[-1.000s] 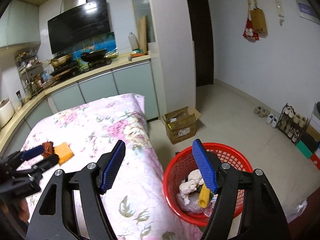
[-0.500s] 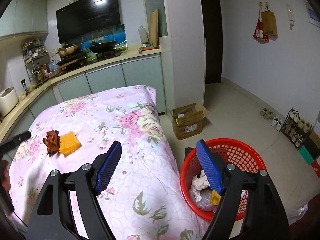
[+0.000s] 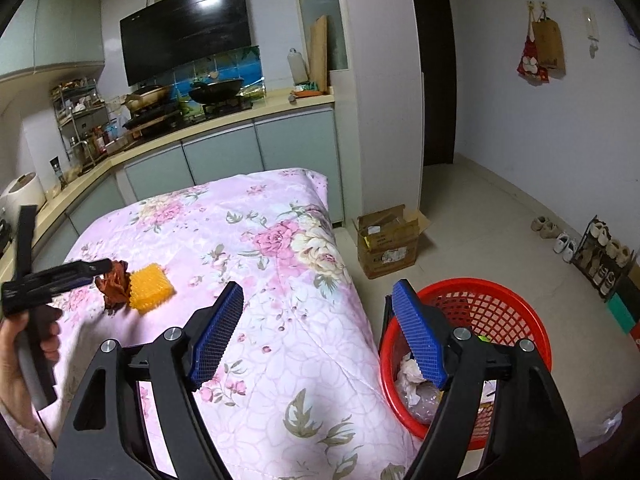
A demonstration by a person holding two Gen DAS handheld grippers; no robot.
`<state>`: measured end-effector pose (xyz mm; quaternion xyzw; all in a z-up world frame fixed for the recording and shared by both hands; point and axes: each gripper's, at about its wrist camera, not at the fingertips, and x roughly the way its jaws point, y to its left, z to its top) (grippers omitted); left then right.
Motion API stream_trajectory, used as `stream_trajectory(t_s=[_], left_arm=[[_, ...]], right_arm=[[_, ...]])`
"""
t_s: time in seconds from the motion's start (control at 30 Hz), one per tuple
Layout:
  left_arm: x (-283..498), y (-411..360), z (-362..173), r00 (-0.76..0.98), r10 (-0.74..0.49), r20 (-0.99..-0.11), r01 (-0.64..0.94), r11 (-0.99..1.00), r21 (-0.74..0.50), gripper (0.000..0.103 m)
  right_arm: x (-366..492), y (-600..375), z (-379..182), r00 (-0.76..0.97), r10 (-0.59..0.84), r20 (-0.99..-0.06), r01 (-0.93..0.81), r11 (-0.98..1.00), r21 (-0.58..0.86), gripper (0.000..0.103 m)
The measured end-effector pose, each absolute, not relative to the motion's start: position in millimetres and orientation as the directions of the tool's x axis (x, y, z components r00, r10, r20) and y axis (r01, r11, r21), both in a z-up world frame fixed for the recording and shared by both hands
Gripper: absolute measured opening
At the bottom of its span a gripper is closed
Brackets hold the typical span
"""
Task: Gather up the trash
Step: 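Grasp the brown paper bag with left tool while right tool grasps yellow mesh sleeve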
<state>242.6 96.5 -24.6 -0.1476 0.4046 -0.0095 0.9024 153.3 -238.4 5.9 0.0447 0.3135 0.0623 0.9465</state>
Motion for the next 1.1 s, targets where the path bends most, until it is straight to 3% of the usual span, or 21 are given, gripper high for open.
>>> stream_trajectory(t_s=[0.2,0.27,0.47,0.7,1.1], left_arm=[[253,87,-46,0.653,-0.103,-0.751,-0.106,0.969,-0.225,0.071],[250,88,-46,0.657,-0.091,-0.749,-0.1,0.973,-0.206,0.05],[239,94,-43,0.674,-0.091,-0.734,-0.09,0.975,-0.203,0.03],[215,103,-28,0.711,-0.067,-0.7,-0.099,0.976,-0.195,0.027],[177,135,6,0.756,-0.035,-0.654,-0.159,0.959,-0.236,0.028]], right_arm=[[158,-243,-2,0.785,0.131,-0.605,-0.067,0.99,0.127,0.074],[159,-243,-4,0.781,0.131,-0.611,-0.066,0.99,0.127,0.074],[158,-232,-7,0.771,0.149,-0.619,-0.092,0.988,0.123,0.074],[156,-215,-6,0.768,0.192,-0.611,-0.144,0.981,0.127,0.074],[197,-123,-16,0.668,0.416,-0.617,-0.391,0.902,0.184,0.074]])
